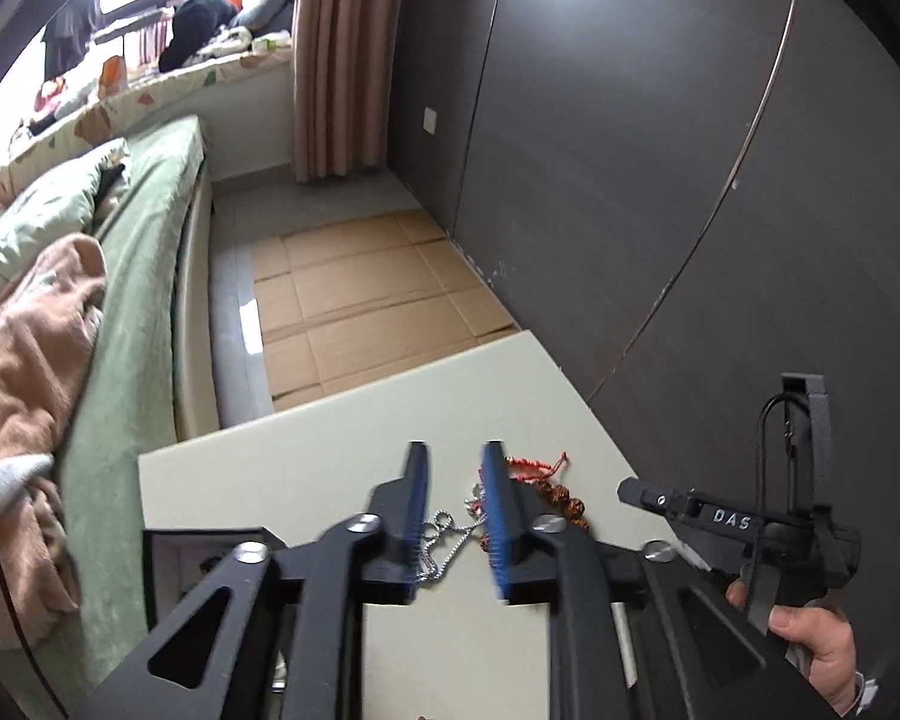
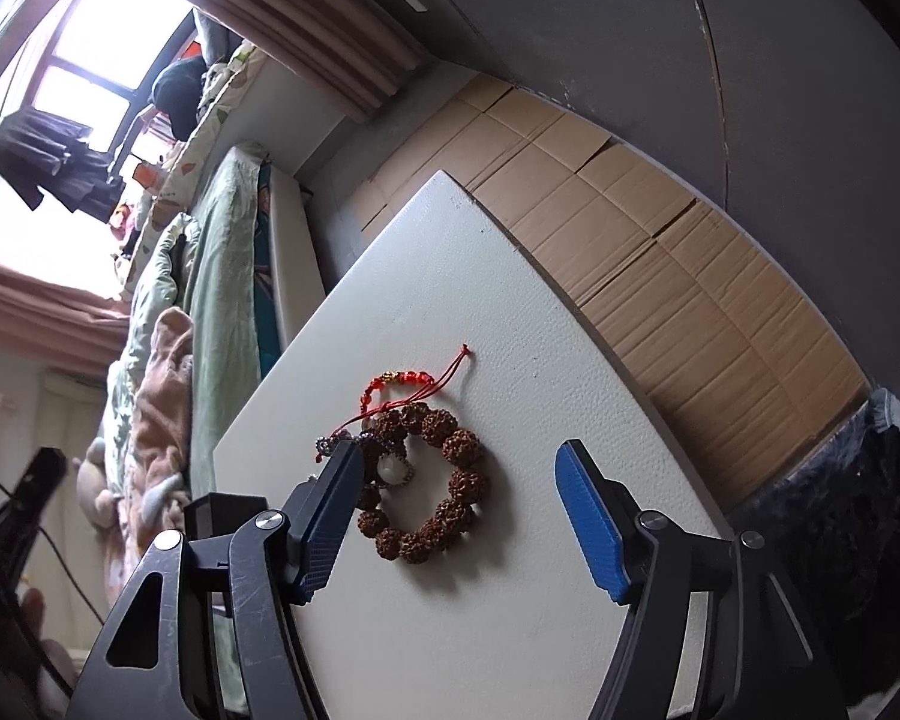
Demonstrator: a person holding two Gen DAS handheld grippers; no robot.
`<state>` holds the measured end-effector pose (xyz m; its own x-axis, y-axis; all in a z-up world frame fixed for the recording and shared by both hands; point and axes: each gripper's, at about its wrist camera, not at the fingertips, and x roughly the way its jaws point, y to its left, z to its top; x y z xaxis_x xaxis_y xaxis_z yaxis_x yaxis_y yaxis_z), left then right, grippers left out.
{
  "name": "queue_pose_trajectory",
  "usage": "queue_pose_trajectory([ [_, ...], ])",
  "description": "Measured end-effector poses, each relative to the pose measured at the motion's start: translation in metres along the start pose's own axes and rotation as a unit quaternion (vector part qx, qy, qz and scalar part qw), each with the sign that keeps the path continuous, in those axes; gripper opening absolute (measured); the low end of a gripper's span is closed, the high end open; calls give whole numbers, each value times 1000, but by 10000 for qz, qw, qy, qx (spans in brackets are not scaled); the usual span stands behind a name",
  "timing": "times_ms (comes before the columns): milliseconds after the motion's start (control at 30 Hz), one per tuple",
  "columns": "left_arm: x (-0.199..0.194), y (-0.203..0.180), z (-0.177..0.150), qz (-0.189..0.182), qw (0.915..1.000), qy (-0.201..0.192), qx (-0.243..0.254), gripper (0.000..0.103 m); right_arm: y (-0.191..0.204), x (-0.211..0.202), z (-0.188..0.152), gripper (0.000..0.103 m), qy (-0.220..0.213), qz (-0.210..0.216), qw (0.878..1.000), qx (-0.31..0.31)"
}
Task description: Organize jewelry
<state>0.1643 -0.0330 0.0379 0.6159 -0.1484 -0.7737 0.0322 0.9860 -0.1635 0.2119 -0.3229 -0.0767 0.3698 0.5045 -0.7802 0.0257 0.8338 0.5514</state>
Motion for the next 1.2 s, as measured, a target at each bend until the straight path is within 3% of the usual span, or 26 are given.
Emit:
queue_pose_trajectory([
  [33, 8, 1, -5, -59, 10000, 47, -56, 64, -1, -1, 1, 68, -14, -1, 10000, 9],
  [67, 15, 2, -9, -112, 9999, 54, -112, 67, -1, -2, 2, 68, -31, -4, 10000, 13],
  [400, 73, -15, -38, -235, 9986, 467, -71, 66, -11, -10, 14, 68, -174, -6, 9997, 175],
  [600, 112, -14, -44, -343, 9963, 767, -169, 46, -13, -11, 18, 68, -189, -47, 9996, 189],
  [767, 127, -12, -47, -262, 9967, 748, -183, 45, -16, -14, 21, 68, -264, -38, 9992, 284],
  [933, 133, -10, -49, -496, 9951, 798, -314, 15, -12, -11, 22, 68, -240, -39, 9995, 218],
  [1200, 123, -6, -53, -827, 9926, 757, -466, 13, -7, -5, 19, 68, -165, -81, 9997, 141],
])
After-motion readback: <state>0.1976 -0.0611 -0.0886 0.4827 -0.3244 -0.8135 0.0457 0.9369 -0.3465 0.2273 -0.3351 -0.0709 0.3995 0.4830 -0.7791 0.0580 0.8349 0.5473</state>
